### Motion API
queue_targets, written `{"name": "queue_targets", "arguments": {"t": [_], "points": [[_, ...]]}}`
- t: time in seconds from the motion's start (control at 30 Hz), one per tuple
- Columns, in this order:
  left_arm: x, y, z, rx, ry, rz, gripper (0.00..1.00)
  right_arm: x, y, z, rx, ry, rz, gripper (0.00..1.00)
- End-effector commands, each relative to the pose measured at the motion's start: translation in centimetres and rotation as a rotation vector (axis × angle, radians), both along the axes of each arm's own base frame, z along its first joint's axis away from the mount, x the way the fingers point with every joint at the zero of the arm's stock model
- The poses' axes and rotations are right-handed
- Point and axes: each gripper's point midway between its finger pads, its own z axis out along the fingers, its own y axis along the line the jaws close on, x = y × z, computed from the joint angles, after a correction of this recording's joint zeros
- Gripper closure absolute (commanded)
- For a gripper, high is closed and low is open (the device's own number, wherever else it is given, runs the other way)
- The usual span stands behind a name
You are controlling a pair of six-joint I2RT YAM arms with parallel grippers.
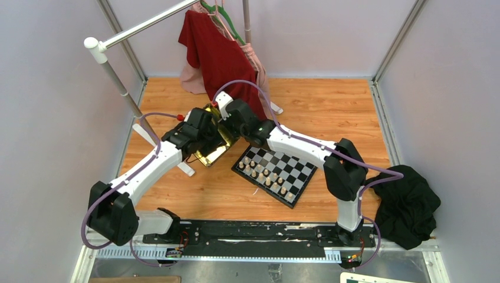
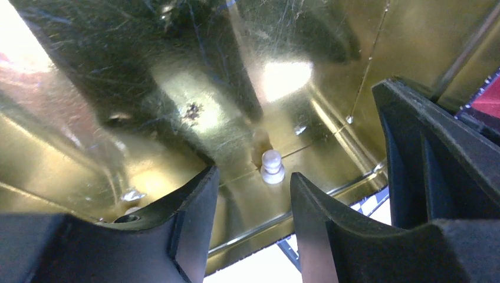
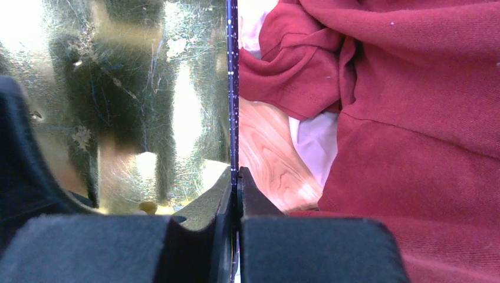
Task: Set up the chess pieces on the board
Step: Pick up the chess piece from the storage box.
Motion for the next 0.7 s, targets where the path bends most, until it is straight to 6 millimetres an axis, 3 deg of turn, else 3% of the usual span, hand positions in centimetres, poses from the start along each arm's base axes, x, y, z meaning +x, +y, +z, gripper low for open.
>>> {"name": "queue_targets", "arguments": {"t": [0.0, 0.23, 0.67], "points": [[1.1, -0.2, 0.1, 0.002, -0.011, 0.013, 0.48, -0.5, 0.8, 3.7, 0.096, -0.048, -0.007, 1.00], [0.9, -0.3, -1.1, 0.039, 0.045, -0.024, 0.54, -0.8, 0.9, 3.8, 0.092, -0.050, -0.001, 1.00], [2.6, -0.2, -0.8, 0.066, 0.014, 0.000, 0.61, -1.2, 1.0, 3.6, 0.096, -0.039, 0.010, 1.00]]}}
